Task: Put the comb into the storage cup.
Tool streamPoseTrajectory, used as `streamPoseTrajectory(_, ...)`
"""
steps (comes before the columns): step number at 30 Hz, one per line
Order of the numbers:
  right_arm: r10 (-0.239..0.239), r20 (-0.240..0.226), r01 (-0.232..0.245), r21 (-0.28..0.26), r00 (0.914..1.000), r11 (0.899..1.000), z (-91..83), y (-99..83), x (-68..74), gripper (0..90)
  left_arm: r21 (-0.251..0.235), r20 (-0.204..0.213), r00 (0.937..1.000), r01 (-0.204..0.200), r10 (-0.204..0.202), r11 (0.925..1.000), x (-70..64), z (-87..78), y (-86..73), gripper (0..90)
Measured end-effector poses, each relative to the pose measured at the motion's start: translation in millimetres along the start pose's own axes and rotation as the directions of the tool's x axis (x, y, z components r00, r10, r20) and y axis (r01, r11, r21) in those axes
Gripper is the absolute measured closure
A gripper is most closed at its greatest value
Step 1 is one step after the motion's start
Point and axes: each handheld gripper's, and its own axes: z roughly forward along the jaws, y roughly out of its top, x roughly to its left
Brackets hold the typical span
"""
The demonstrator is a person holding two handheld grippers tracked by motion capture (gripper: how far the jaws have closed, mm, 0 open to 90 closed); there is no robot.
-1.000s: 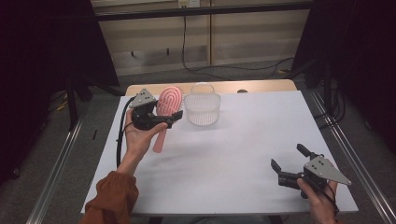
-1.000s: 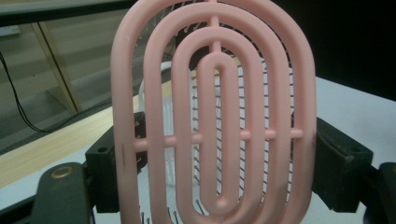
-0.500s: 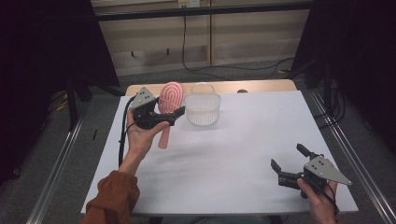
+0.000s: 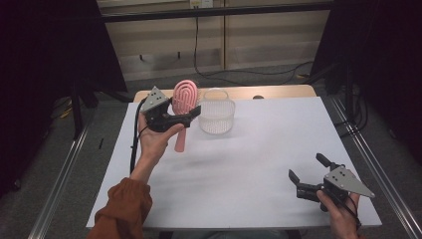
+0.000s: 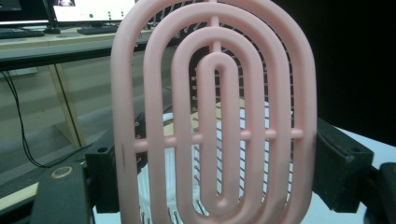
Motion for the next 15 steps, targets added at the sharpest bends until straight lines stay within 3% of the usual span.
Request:
streamPoseTrajectory(9, -0.001, 0.002, 0.001, -0.001, 1.0000, 1.000, -0.3, 0.0, -0.1, 0.0, -0.025, -0.025, 0.9996, -0.013, 0.013, 0.9996, 1.0, 7.5, 7.4, 20.9)
streamPoseTrajectory(15, -0.001, -0.001, 0.001, -0.002, 1.0000, 1.000, -0.1, 0.0, 0.1, 0.0, -0.054, -0.014, 0.9997, -0.020, 0.019, 0.9983, 1.4, 12.0, 9.7, 20.9)
